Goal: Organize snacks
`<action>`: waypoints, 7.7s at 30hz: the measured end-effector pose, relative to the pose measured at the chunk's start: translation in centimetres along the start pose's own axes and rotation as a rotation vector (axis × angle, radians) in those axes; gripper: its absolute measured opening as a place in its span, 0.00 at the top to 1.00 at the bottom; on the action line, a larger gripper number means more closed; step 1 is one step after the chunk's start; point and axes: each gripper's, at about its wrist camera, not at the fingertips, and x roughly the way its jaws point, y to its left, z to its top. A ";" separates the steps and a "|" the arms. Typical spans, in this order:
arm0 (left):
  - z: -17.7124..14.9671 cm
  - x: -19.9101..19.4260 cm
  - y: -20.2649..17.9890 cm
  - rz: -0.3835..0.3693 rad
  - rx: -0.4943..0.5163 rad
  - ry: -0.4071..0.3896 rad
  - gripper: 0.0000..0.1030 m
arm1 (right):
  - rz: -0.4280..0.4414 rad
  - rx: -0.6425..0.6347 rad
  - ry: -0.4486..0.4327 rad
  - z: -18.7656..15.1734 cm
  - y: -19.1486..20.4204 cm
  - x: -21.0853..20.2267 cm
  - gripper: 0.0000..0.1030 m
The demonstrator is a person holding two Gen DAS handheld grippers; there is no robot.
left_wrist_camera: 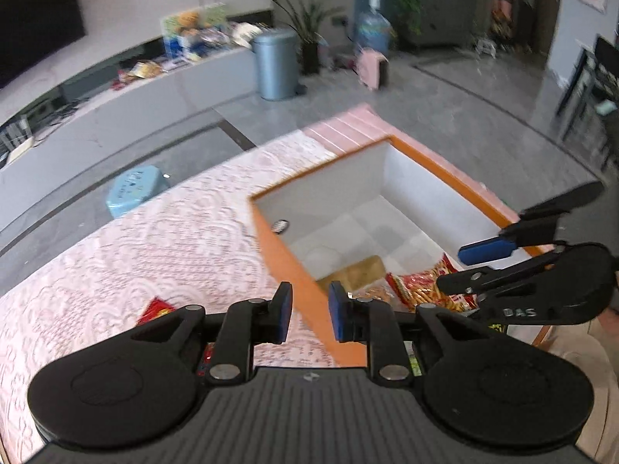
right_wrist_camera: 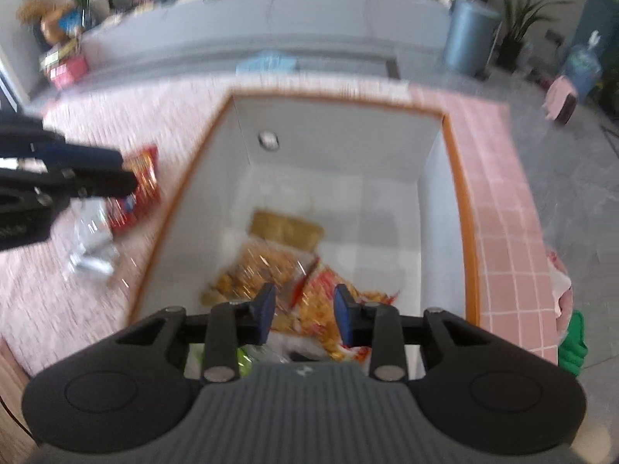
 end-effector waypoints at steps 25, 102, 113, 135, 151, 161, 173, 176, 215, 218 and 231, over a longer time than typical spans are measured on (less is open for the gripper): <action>-14.4 -10.1 15.0 0.222 -0.475 -0.094 0.55 | 0.054 0.036 -0.318 -3.7 21.5 -2.6 0.57; -15.6 5.0 23.1 0.346 -0.308 -0.064 0.28 | 0.099 -0.149 -0.171 5.8 22.1 21.3 0.12; -15.7 5.5 22.9 0.332 -0.275 -0.046 0.41 | 0.119 -0.146 -0.167 5.8 22.1 20.7 0.26; -14.3 0.1 20.5 0.322 -0.329 -0.152 0.51 | 0.130 -0.056 -0.222 3.1 20.4 11.3 0.27; -6.8 -5.2 7.1 0.006 -0.214 -0.249 0.51 | 0.103 0.077 -0.271 -0.4 8.8 -2.1 0.27; -0.2 -1.9 -3.2 -0.097 0.050 -0.222 0.51 | -0.084 0.051 -0.199 -3.2 0.9 -4.0 0.27; 2.6 7.1 -5.3 -0.070 0.181 -0.010 0.51 | -0.038 0.011 -0.067 -2.0 -3.4 1.5 0.27; 3.0 9.2 -5.0 -0.051 0.202 0.037 0.51 | -0.035 -0.037 -0.062 -1.0 -3.4 2.8 0.27; 4.2 14.5 -3.2 -0.076 0.285 0.128 0.33 | -0.101 -0.240 0.045 2.9 -2.5 8.1 0.19; 4.4 13.5 -3.0 -0.083 0.266 0.119 0.32 | -0.090 -0.203 0.049 3.1 -2.9 7.4 0.16; 3.9 4.7 -1.6 0.015 0.119 -0.017 0.32 | -0.051 -0.117 -0.055 2.5 -0.6 1.3 0.17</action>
